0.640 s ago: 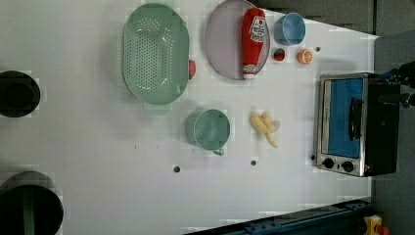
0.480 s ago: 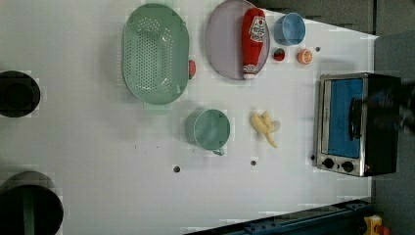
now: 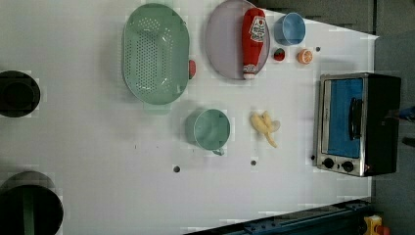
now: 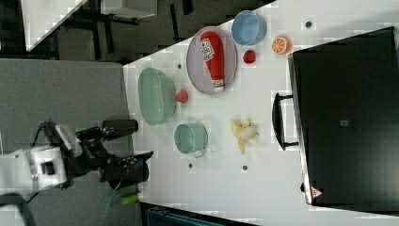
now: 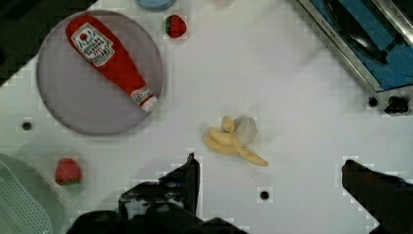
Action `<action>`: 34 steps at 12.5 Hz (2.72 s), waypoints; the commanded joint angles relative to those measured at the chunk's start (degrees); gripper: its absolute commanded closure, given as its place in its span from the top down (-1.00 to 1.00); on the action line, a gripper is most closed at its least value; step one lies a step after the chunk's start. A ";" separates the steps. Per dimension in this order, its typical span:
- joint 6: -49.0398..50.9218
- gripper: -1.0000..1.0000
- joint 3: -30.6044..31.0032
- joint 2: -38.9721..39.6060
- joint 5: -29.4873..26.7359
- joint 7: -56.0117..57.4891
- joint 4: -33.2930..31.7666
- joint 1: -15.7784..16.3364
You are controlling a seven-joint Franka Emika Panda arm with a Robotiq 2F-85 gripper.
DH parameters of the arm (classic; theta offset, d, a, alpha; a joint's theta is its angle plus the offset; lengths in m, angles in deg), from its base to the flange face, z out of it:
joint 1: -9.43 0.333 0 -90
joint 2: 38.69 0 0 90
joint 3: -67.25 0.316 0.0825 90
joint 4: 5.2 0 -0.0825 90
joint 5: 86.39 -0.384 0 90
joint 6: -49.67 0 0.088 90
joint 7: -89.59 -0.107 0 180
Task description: Pick Banana and place it in mug.
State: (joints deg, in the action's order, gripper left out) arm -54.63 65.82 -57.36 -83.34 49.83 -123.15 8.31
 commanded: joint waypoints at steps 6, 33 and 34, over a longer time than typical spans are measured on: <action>-12.39 1.00 0.72 18.05 -1.47 33.50 -5.71 -0.23; -40.77 -0.57 -1.63 23.89 -1.46 61.53 -16.93 -0.56; -36.91 -0.57 -1.95 20.41 -1.46 61.48 -15.97 -0.57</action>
State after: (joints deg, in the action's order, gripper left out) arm -91.83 65.17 -29.77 -84.87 110.45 -140.72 8.01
